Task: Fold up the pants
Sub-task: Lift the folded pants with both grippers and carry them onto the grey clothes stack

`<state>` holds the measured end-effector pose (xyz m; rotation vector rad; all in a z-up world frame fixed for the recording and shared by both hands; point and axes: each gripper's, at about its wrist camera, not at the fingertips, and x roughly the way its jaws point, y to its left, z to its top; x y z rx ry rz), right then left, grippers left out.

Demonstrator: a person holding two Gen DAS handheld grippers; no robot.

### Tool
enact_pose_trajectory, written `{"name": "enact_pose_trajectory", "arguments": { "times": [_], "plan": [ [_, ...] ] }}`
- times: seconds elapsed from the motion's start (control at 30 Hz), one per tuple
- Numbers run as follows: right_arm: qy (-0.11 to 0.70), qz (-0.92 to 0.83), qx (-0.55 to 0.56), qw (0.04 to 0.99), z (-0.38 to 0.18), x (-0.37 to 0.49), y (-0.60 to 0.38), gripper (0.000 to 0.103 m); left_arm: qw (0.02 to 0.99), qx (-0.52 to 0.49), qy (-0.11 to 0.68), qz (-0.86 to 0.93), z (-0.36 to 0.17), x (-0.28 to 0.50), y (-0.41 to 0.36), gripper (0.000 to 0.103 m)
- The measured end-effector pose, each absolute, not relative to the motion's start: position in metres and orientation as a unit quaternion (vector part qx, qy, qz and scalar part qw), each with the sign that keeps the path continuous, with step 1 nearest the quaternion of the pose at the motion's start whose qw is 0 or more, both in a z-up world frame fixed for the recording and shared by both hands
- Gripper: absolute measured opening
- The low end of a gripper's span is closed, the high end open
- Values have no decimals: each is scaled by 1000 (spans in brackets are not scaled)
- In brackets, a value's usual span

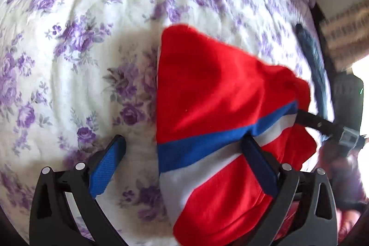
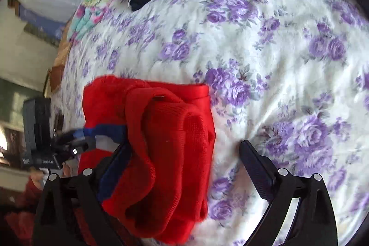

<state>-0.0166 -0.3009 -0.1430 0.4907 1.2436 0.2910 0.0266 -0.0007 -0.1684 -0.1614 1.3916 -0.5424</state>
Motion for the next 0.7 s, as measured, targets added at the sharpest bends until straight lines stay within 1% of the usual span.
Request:
{"name": "enact_pose_trajectory", "arguments": {
  "times": [0.03, 0.07, 0.1, 0.13, 0.2, 0.23, 0.3, 0.33, 0.4, 0.5, 0.6, 0.7],
  "plan": [
    [569, 147, 212, 781, -139, -16, -295, 63, 733, -74, 618, -274, -159, 24, -6, 69],
    [562, 157, 201, 787, -133, -17, -290, 52, 739, -65, 609, -282, -151, 22, -10, 57],
    [559, 158, 192, 791, -129, -18, -288, 49, 749, -50, 600, -279, -145, 19, -13, 50],
    [556, 167, 189, 792, -126, -19, -286, 36, 760, -27, 585, -281, -137, 17, -20, 47],
    [547, 170, 200, 795, -118, -21, -289, 33, 768, -15, 576, -281, -132, 15, -25, 38],
    [541, 172, 204, 797, -112, -23, -290, 31, 770, -15, 572, -281, -127, 15, -26, 36],
    [524, 177, 208, 807, -97, -27, -295, 30, 776, -22, 560, -288, -115, 19, -26, 26],
    [514, 177, 210, 812, -86, -26, -297, 30, 783, -24, 548, -293, -103, 19, -26, 24],
    [491, 182, 223, 822, -64, -16, -306, 29, 792, -25, 532, -297, -86, 26, -27, 24],
    [457, 189, 235, 837, -33, 16, -323, 29, 805, -38, 510, -300, -55, 58, -33, 24],
    [420, 190, 220, 860, 3, 72, -334, 29, 816, -46, 492, -300, -24, 111, -47, 24],
    [391, 186, 199, 879, 34, 124, -341, 29, 837, -17, 464, -290, 10, 168, -69, 24]
  ]
}}
